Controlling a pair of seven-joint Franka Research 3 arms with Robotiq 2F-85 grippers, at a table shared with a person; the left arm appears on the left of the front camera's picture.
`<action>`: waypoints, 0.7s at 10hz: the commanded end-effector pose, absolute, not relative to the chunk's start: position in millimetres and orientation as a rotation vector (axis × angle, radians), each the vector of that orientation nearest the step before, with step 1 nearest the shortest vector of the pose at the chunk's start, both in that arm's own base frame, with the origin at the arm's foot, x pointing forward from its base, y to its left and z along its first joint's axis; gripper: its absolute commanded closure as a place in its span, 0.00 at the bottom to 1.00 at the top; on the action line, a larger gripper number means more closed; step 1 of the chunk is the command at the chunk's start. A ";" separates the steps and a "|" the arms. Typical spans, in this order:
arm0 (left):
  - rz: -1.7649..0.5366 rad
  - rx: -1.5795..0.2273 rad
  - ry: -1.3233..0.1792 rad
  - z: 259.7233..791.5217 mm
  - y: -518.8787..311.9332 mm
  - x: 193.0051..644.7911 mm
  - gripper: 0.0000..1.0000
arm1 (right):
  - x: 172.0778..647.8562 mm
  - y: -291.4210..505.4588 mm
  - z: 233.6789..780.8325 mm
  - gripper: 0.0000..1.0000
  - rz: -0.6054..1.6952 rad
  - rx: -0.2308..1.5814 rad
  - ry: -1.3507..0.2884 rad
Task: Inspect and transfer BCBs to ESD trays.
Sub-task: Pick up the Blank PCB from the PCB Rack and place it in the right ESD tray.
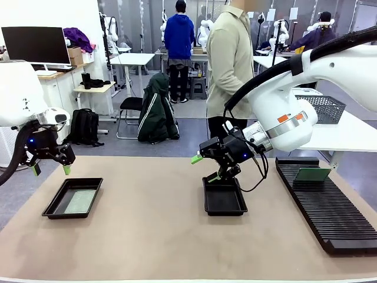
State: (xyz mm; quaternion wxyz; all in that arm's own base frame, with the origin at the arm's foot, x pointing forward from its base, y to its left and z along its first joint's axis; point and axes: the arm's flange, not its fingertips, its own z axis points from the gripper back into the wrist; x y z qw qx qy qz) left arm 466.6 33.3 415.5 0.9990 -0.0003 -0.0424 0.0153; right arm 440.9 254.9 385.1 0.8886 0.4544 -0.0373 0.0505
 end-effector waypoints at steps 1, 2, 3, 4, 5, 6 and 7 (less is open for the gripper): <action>0.029 -0.007 -0.093 413.1 33.5 465.9 0.03 | 440.1 254.5 385.1 0.00 0.104 0.944 -0.078; 0.029 -0.007 -0.093 413.1 33.5 465.9 0.03 | 440.1 254.5 385.1 0.00 0.104 0.944 -0.078; 0.029 -0.007 -0.093 413.1 33.5 465.9 0.03 | 440.1 254.5 385.1 0.00 0.104 0.944 -0.078; 0.029 -0.007 -0.093 413.1 33.5 465.9 0.03 | 440.1 254.5 385.1 0.00 0.104 0.944 -0.078; 0.029 -0.007 -0.093 413.1 33.5 465.9 0.03 | 440.1 254.5 385.1 0.00 0.104 0.944 -0.078; 0.029 -0.007 -0.093 413.1 33.5 465.9 0.03 | 440.1 254.5 385.1 0.00 0.104 0.944 -0.078; 0.029 -0.007 -0.093 413.1 33.5 465.9 0.03 | 440.9 254.9 385.1 0.00 0.105 0.944 -0.077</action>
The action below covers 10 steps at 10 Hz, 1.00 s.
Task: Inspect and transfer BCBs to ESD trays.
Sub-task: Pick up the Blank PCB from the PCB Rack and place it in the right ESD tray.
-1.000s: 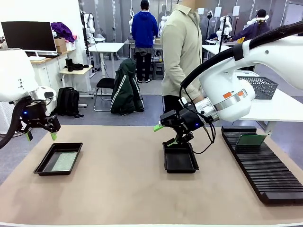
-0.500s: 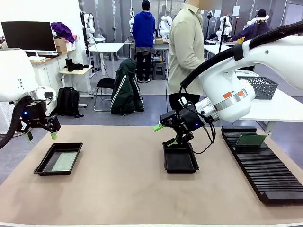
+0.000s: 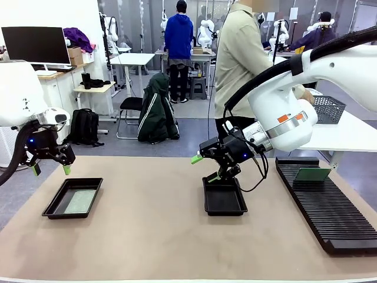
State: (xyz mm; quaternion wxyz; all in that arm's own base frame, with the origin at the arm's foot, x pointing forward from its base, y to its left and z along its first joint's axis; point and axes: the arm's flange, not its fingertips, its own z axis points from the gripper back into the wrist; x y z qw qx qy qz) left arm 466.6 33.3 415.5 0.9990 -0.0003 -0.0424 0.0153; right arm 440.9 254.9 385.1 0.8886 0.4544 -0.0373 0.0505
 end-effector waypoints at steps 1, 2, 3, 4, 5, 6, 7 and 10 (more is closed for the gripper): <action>0.029 -0.007 -0.093 413.1 33.5 465.9 0.03 | 428.4 238.9 402.9 0.00 0.137 0.921 -0.086; 0.029 -0.007 -0.093 413.1 33.5 465.9 0.03 | 419.6 222.9 420.9 0.00 0.166 0.885 -0.102; 0.029 -0.007 -0.093 413.1 33.5 465.9 0.03 | 413.4 205.2 440.3 0.00 0.194 0.838 -0.131; 0.029 -0.007 -0.093 413.1 33.5 465.9 0.03 | 407.2 188.3 461.7 0.00 0.220 0.784 -0.163; 0.029 -0.007 -0.093 413.1 33.5 465.9 0.03 | 401.2 172.7 484.5 0.00 0.249 0.741 -0.190; 0.029 -0.007 -0.093 413.1 33.5 465.9 0.03 | 395.4 154.6 510.1 0.00 0.281 0.696 -0.205; 0.029 -0.007 -0.093 413.1 33.5 465.9 0.03 | 391.2 137.9 532.5 0.00 0.289 0.656 -0.227; 0.029 -0.007 -0.093 413.1 33.5 465.9 0.03 | 382.3 90.2 597.8 0.00 0.396 0.506 -0.286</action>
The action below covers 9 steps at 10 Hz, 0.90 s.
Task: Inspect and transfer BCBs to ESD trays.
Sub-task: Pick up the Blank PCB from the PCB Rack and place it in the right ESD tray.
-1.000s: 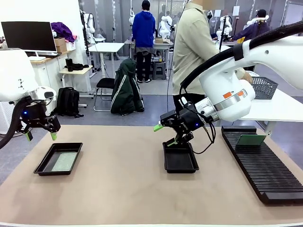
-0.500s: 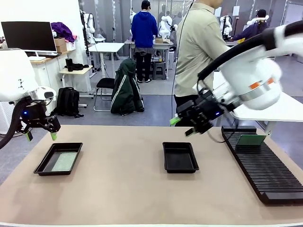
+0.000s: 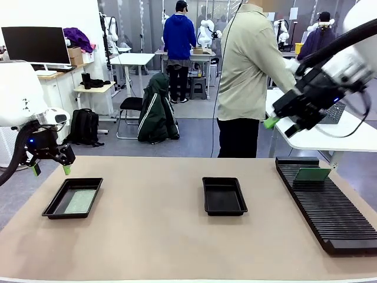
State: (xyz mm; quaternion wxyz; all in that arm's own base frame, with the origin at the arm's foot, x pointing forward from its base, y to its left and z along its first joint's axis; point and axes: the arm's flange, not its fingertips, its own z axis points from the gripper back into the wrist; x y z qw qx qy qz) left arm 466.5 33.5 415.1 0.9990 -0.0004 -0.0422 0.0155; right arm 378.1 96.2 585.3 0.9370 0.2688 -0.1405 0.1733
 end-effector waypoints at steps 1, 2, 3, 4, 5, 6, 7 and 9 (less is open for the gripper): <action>0.029 -0.007 -0.093 413.1 33.5 465.9 0.03 | 380.9 77.3 614.9 0.00 0.436 0.454 -0.298; 0.029 -0.007 -0.093 413.1 33.5 465.9 0.03 | 378.7 65.5 630.9 0.00 0.490 0.401 -0.309; 0.029 -0.007 -0.093 413.1 33.5 465.9 0.03 | 375.3 54.9 645.6 0.00 0.551 0.335 -0.321; 0.029 -0.007 -0.093 413.1 33.5 465.9 0.03 | 371.5 43.4 661.4 0.00 0.626 0.268 -0.329; 0.029 -0.007 -0.093 413.1 33.5 465.9 0.03 | 369.3 34.5 673.6 0.00 0.678 0.217 -0.320; 0.029 -0.007 -0.093 413.1 33.5 465.9 0.03 | 368.2 26.3 683.3 0.00 0.726 0.157 -0.301; 0.029 -0.007 -0.093 413.1 33.5 465.9 0.03 | 367.7 19.7 692.3 0.00 0.788 0.116 -0.279; 0.029 -0.007 -0.093 413.1 33.5 465.9 0.03 | 365.6 11.8 705.4 0.00 0.924 0.022 -0.229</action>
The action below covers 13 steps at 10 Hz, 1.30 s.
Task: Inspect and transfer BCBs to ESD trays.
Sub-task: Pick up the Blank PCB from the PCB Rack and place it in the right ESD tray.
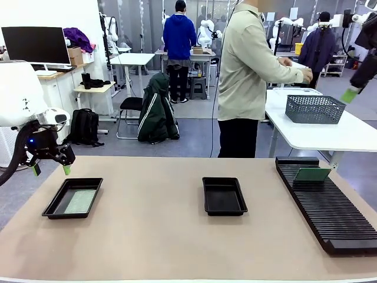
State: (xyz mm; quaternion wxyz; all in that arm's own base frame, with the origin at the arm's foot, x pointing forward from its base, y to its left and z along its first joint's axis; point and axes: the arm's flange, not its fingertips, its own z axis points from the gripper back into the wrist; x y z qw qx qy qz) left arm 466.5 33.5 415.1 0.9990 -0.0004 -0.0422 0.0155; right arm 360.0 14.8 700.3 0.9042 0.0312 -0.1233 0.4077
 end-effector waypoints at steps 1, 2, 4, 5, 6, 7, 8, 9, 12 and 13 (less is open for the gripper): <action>0.029 -0.007 -0.093 413.1 33.5 465.9 0.03 | 366.5 6.7 711.4 0.00 0.980 -0.013 -0.206; 0.029 -0.007 -0.093 413.1 33.5 465.9 0.03 | 367.5 1.3 714.5 0.00 1.051 -0.031 -0.187; 0.029 -0.007 -0.093 413.1 33.5 465.9 0.03 | 370.4 -11.2 718.2 0.00 1.197 -0.059 -0.150; 0.029 -0.007 -0.093 413.1 33.5 465.9 0.03 | 373.1 -18.8 720.4 0.00 1.252 -0.053 -0.125; 0.029 -0.007 -0.093 413.1 33.5 465.9 0.03 | 376.2 -24.4 722.6 0.00 1.305 -0.054 -0.126; 0.029 -0.007 -0.093 413.1 33.5 465.9 0.03 | 378.3 -30.0 724.6 0.00 1.380 -0.046 -0.122; 0.029 -0.007 -0.093 413.1 33.5 465.9 0.03 | 380.6 -35.4 725.1 0.00 1.424 -0.064 -0.117; 0.029 -0.007 -0.093 413.1 33.5 465.9 0.03 | 382.6 -40.7 725.9 0.00 1.465 -0.063 -0.112; 0.029 -0.007 -0.093 413.1 33.5 465.9 0.03 | 387.0 -47.5 725.5 0.00 1.552 -0.071 -0.103; 0.029 -0.007 -0.093 413.1 33.5 465.9 0.03 | 386.9 -46.1 726.5 0.00 1.560 -0.062 -0.111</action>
